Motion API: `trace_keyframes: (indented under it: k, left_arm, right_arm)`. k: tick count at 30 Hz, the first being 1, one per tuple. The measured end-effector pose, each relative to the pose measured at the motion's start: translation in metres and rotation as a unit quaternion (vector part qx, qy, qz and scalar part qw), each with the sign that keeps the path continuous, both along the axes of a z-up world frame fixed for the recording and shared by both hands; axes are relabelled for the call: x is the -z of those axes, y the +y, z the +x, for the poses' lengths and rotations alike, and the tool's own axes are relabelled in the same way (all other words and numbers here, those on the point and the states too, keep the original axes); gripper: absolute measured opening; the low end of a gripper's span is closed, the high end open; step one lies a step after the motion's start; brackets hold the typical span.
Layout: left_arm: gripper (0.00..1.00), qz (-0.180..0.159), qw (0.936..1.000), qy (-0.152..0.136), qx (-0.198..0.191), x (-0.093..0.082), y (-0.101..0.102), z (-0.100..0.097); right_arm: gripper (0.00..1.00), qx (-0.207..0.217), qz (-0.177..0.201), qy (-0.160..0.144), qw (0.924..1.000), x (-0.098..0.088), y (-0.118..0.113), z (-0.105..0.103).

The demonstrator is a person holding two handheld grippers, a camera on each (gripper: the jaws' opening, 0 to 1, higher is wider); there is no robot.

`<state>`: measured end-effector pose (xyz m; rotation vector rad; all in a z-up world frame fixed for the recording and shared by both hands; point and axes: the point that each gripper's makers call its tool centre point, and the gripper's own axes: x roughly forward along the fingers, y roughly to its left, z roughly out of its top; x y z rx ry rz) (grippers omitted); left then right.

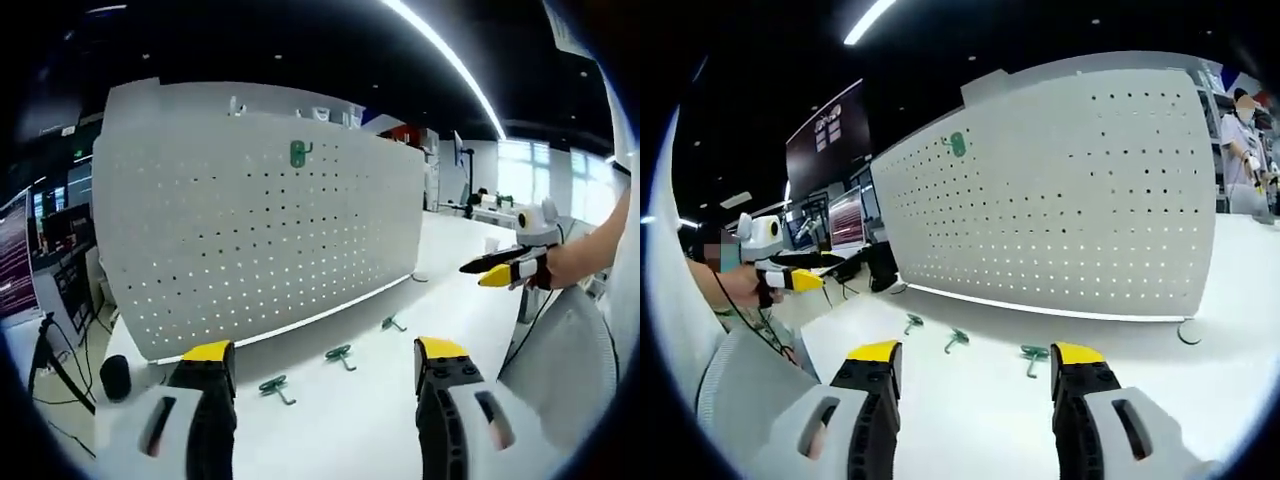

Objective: Insert the hook assembly into the mounting plate slot until the hook locks in place.

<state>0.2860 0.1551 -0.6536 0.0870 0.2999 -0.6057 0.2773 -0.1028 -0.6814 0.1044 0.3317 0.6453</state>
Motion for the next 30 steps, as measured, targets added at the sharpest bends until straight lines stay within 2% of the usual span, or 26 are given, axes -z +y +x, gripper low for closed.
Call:
trace_keyframes:
  k: [2, 6, 12, 22, 30]
  left_arm:
    - [0.74, 0.018, 0.9994, 0.016, 0.026, 0.007, -0.003, -0.003]
    - [0.74, 0.024, 0.9986, 0.024, 0.041, 0.009, -0.004, 0.000]
    - [0.73, 0.057, 0.9952, 0.035, 0.071, 0.016, -0.004, 0.004]
    - [0.71, 0.119, 0.9857, 0.038, 0.113, 0.025, 0.002, 0.013]
    - [0.70, 0.159, 0.9756, 0.050, 0.143, 0.034, 0.006, 0.017]
  right_arm:
    - [0.58, 0.000, 0.004, 0.001, 1.0000, -0.001, 0.000, 0.000]
    - [0.57, -0.003, 0.000, 0.002, 1.0000, 0.001, 0.001, -0.001]
    - [0.57, -0.007, -0.006, 0.004, 0.9999, 0.003, 0.002, -0.003]
    - [0.56, -0.012, -0.013, 0.005, 0.9998, 0.005, 0.004, -0.004]
    - [0.56, -0.016, -0.017, 0.006, 0.9997, 0.005, 0.005, -0.005]
